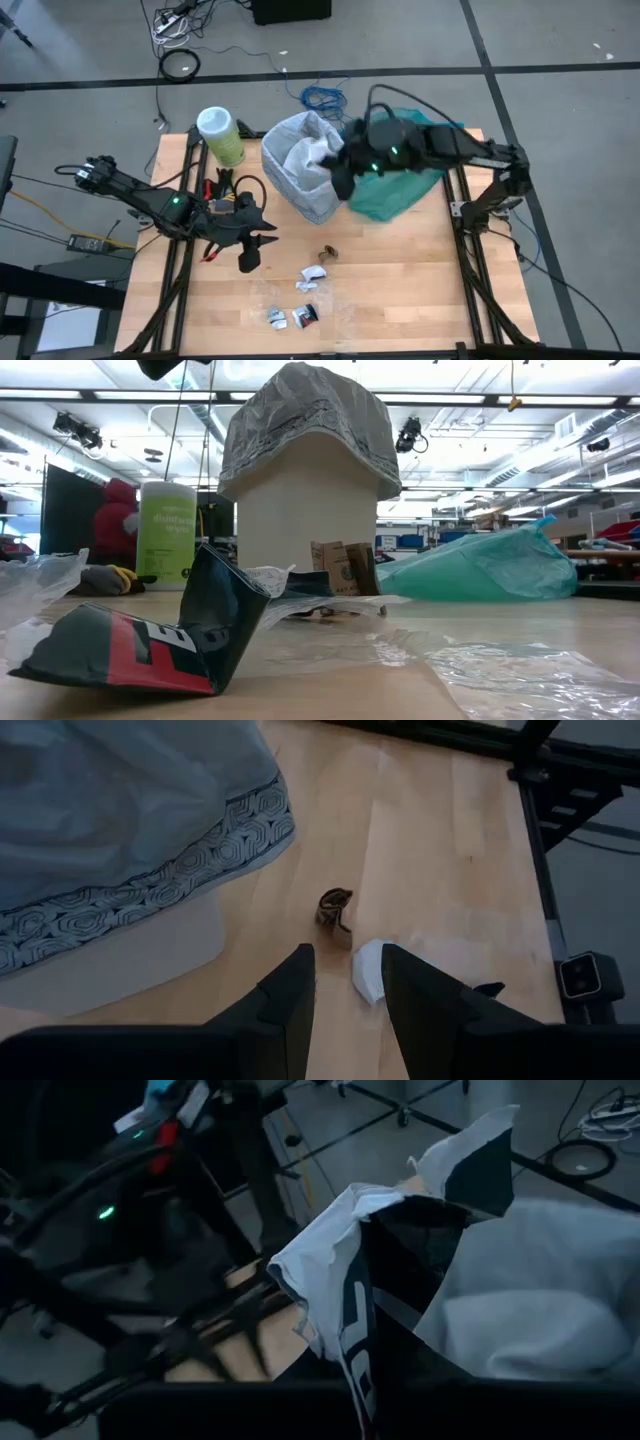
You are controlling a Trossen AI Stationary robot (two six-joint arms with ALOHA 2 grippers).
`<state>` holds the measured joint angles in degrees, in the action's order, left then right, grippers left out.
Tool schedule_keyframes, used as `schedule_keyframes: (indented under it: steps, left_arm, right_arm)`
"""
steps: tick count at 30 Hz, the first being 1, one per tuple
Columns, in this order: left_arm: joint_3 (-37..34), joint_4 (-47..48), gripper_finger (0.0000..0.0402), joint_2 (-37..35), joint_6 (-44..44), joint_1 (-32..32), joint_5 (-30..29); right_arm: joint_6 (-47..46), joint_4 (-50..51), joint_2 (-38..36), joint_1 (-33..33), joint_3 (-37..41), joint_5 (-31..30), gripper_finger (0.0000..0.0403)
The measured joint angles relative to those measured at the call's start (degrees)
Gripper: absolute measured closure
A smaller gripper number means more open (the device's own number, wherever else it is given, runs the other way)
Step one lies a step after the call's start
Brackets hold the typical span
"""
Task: Place trash/remove bag and relplace
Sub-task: Put the dark blue paper into the trash bin, then put the brown cardboard piece into the trash bin
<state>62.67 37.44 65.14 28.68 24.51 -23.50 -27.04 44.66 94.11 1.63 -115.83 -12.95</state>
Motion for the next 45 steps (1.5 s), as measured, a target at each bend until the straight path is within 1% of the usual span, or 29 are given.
schedule_keyframes:
  steps: [4,7,13,15,18,22,24,26,28,32,34,36,39,42,45]
  left_arm:
    - [0.0,-1.6,0.0275,-0.6,-0.1,0.0,0.0]
    - [0.0,-5.5,0.0275,-2.4,-1.7,0.0,-0.2]
    - [0.0,-15.4,0.0275,-10.9,-11.0,0.0,-0.5]
    - [0.0,-15.8,0.0275,-14.0,-13.4,0.0,-1.1]
    - [0.0,-14.8,0.0275,-18.1,-13.8,0.0,-2.9]
    - [0.0,-13.7,0.0275,-21.5,-13.7,0.0,-3.5]
    - [0.0,-13.3,0.0275,-22.4,-13.7,0.0,-3.4]
    - [0.0,-13.1,0.0275,-22.6,-13.5,0.0,-3.3]
    - [0.0,-13.0,0.0275,-22.6,-13.4,0.0,-3.1]
    - [0.0,-11.9,0.0275,-22.1,-13.1,0.0,-2.8]
    - [0.0,-11.1,0.0275,-22.0,-13.1,0.0,-2.8]
    - [0.0,-10.0,0.0275,-22.1,-13.1,0.0,-2.8]
    - [0.0,-9.8,0.0275,-23.2,-13.5,0.0,-2.8]
    - [0.0,-10.4,0.0275,-24.5,-13.5,0.0,-2.8]
    - [0.0,-10.2,0.0275,-25.8,-13.5,0.0,-2.8]
  right_arm:
    - [0.3,0.2,3.2,-5.6,-2.1,5.1,0.0403]
    - [1.1,0.2,4.9,-7.8,-2.2,7.9,0.0403]
    - [3.0,0.1,7.2,-8.9,-2.3,9.7,0.0403]
    - [3.6,0.2,7.9,-9.0,-2.3,10.2,0.0403]
    - [4.9,1.3,8.7,-9.4,-2.3,9.7,0.0403]
    - [8.4,4.0,9.2,-10.7,-2.3,9.2,0.0396]
    - [10.0,5.3,9.1,-11.6,-2.3,9.1,0.0378]
    - [12.2,6.8,9.1,-12.2,-2.3,9.1,0.0347]
    - [14.0,7.1,9.1,-12.4,-2.3,9.7,0.0307]
    - [16.1,8.3,9.0,-12.5,-2.3,10.2,0.0214]
    - [16.3,10.2,9.0,-12.5,-2.3,9.1,0.0173]
    - [14.7,12.1,8.8,-12.2,-2.3,7.1,0.0144]
    - [14.9,13.9,8.1,-11.8,-2.4,6.5,0.0121]
    - [15.1,14.6,7.6,-11.4,-4.0,7.0,0.0123]
    - [14.6,15.0,7.6,-11.1,-7.5,11.7,0.0137]
